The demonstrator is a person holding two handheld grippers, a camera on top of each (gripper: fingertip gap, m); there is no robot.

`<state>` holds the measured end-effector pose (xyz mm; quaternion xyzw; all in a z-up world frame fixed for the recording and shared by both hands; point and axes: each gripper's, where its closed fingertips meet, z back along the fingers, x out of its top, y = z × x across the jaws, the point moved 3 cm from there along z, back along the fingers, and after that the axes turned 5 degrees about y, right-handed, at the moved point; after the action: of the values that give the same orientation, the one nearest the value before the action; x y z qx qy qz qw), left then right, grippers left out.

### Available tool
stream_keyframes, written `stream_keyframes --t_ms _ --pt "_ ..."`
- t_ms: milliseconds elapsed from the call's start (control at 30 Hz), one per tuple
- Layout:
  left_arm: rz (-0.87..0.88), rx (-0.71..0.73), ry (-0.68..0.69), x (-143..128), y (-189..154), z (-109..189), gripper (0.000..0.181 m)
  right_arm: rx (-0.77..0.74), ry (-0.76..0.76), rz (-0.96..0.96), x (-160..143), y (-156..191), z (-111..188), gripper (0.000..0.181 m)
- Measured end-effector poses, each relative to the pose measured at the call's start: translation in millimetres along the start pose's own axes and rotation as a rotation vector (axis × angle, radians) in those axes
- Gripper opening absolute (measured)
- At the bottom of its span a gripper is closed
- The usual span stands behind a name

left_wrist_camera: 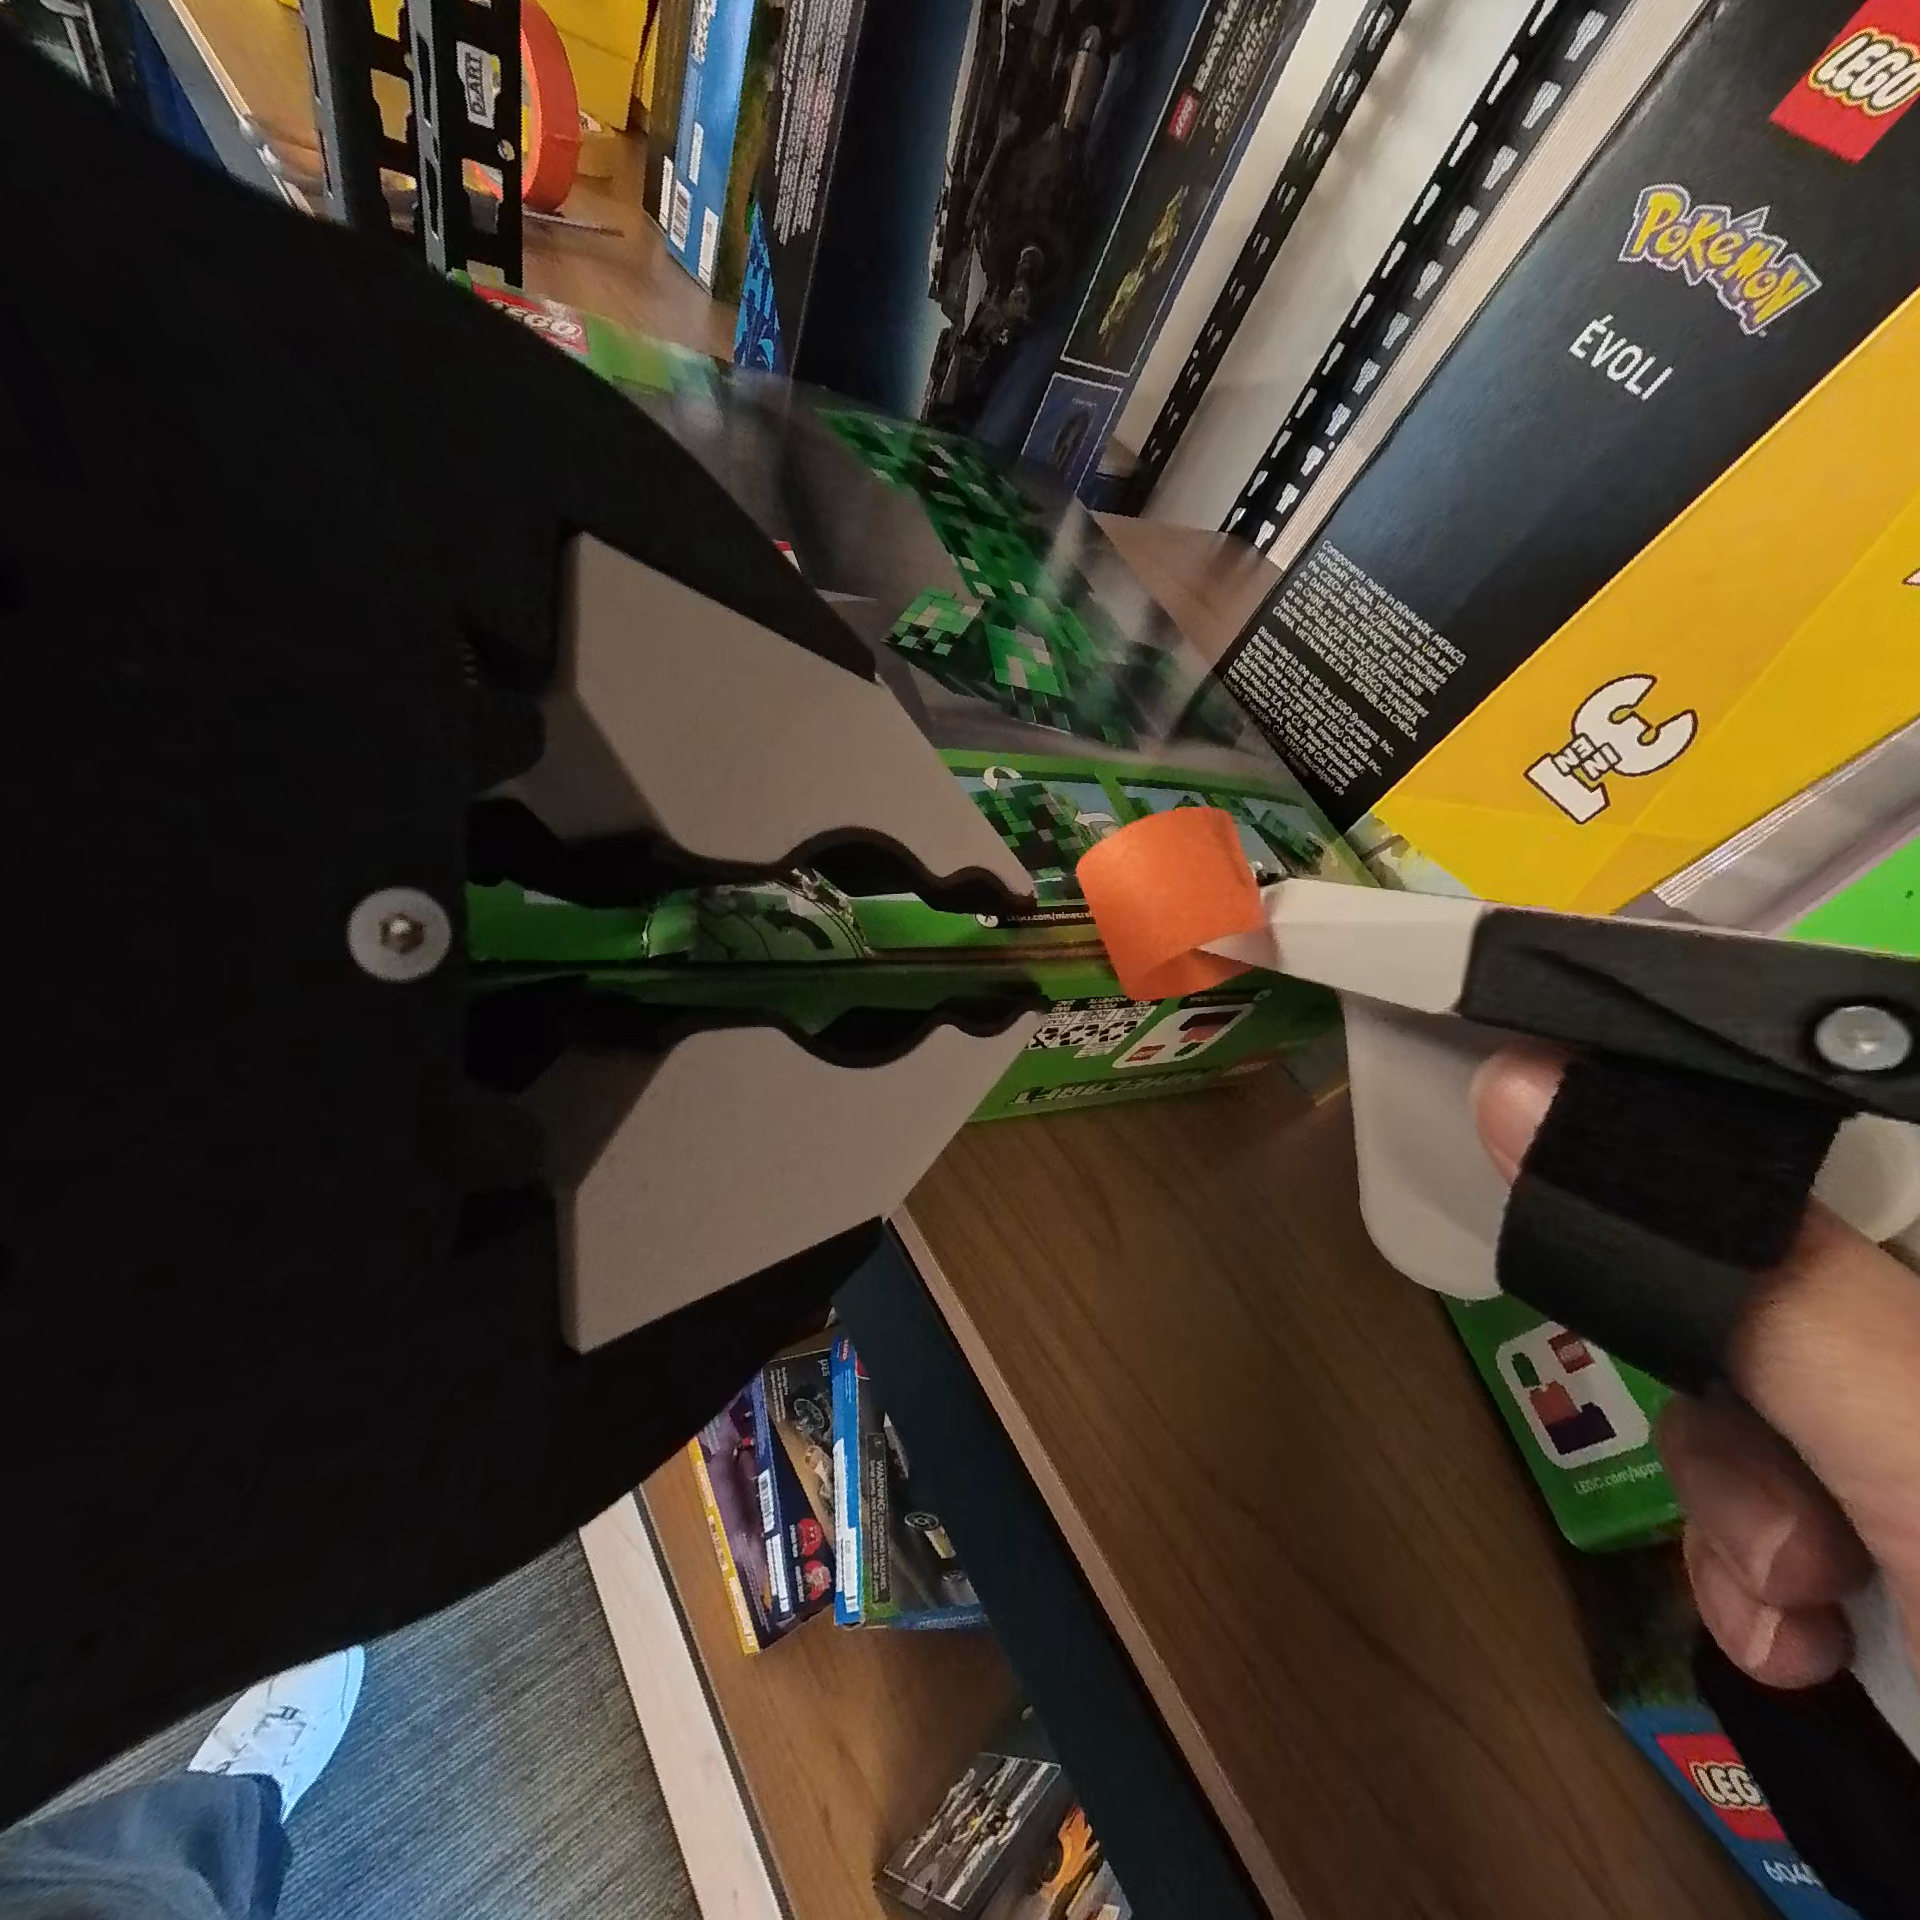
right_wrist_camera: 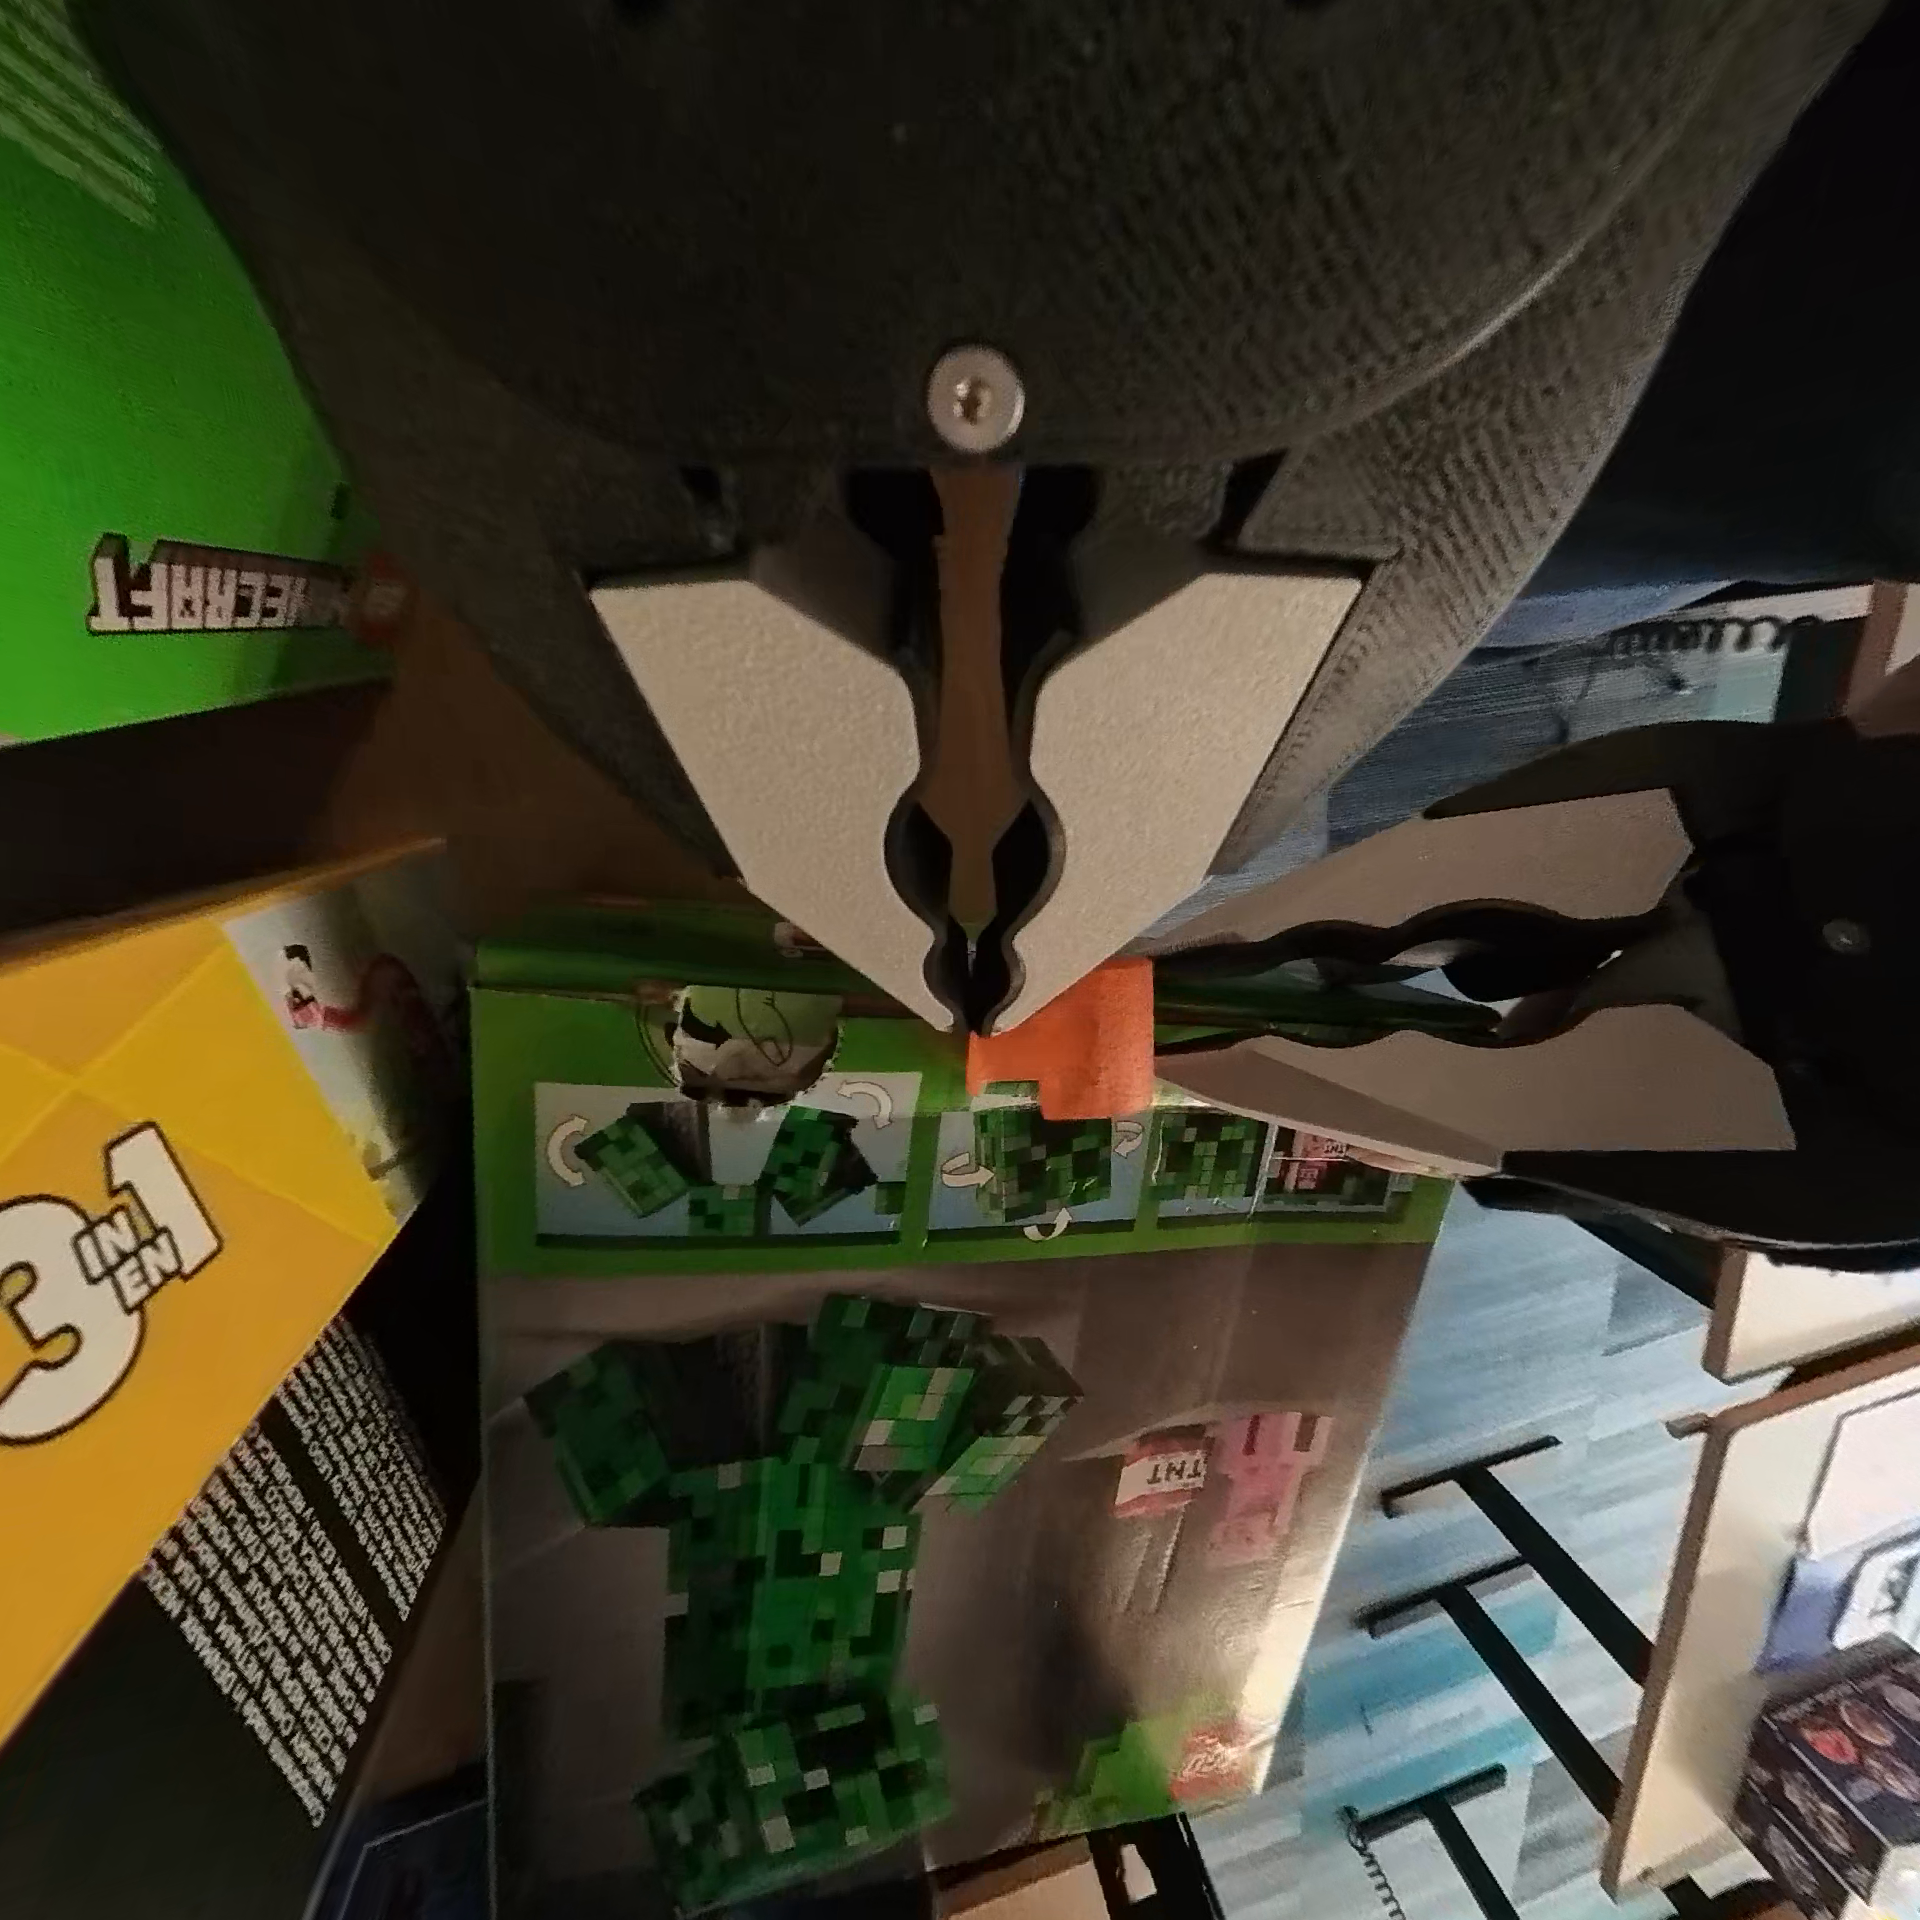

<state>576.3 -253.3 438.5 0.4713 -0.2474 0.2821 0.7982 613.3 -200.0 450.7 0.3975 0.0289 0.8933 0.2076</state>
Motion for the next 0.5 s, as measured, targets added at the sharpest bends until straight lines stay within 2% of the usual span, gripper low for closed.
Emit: stream_keyframes --t_ms 267,500 --pt "-0.001 0.0 -0.001 0.3 -0.1 -0.2 0.012 -0.132 0.018 0.103 -0.7 2.6 -1.0 0.0" --pt "-0.001 0.004 -0.004 0.4 -0.3 -0.1 0.012 -0.286 -0.035 0.226 -2.5 6.7 -1.4 0.005"
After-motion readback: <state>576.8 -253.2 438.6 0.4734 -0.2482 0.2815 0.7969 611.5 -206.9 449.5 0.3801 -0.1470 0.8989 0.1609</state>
